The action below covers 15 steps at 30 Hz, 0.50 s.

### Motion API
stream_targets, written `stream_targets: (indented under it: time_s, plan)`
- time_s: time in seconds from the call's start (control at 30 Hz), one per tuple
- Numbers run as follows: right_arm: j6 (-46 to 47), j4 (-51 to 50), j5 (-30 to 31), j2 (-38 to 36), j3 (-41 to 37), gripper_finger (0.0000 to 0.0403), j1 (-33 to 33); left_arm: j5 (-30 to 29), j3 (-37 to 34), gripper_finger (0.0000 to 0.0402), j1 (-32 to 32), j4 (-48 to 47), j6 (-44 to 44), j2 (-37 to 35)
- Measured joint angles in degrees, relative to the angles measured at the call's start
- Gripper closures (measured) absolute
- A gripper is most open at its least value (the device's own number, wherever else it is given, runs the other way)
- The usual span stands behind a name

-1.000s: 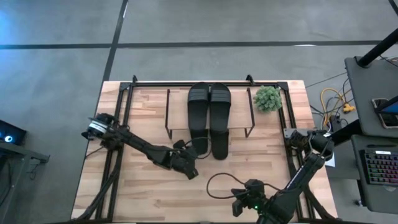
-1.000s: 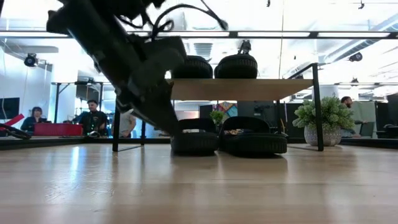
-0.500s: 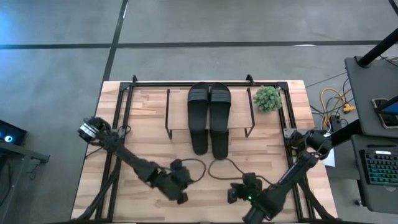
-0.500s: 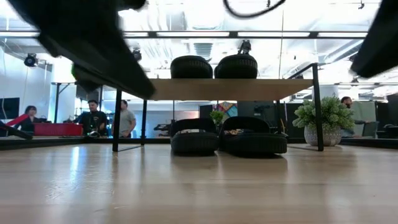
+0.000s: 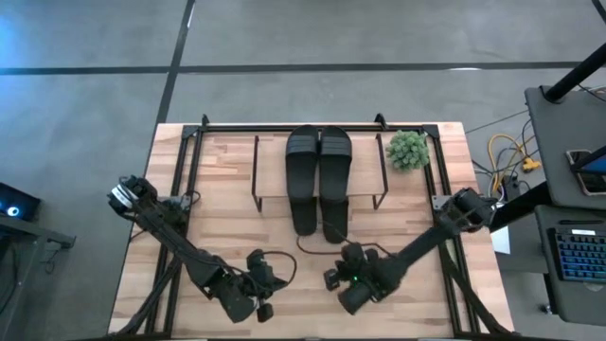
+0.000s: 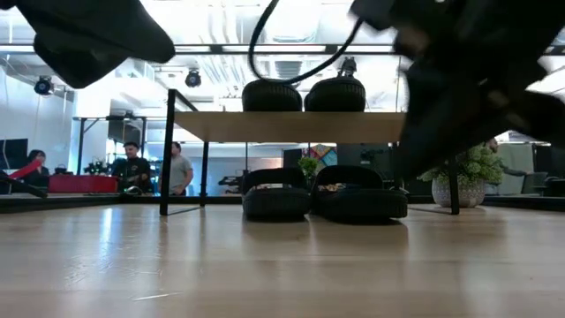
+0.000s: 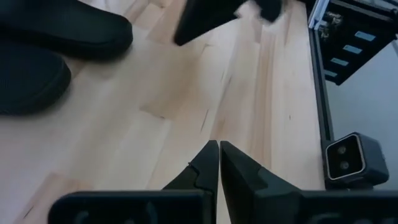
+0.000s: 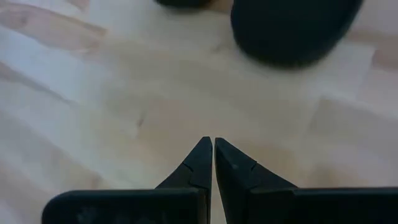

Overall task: Pick and place slides into the shelf
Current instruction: Move the black slides under the shelf

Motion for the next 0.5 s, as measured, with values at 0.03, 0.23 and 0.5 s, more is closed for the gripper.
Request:
stream_targets:
  time_s: [0.03,0.23,0.5]
  plan:
    - [-1.5,-0.1,-1.0,0.0,-0.2,0.0390,-1.1,-0.1,0.0,0.0401,0.0,0.1,0.0,-0.1]
    - [-7.7,0.3,-4.5,0.0,-2.6,0.0390,-6.1,-0.6,0.0,0.0401,-0.4,0.2,0.0,-0.2]
    - [-15.1,1.3,-5.3,0.0,-2.9,0.0390,-11.1,-1.8,0.0,0.0401,-0.8,0.2,0.1,-0.2]
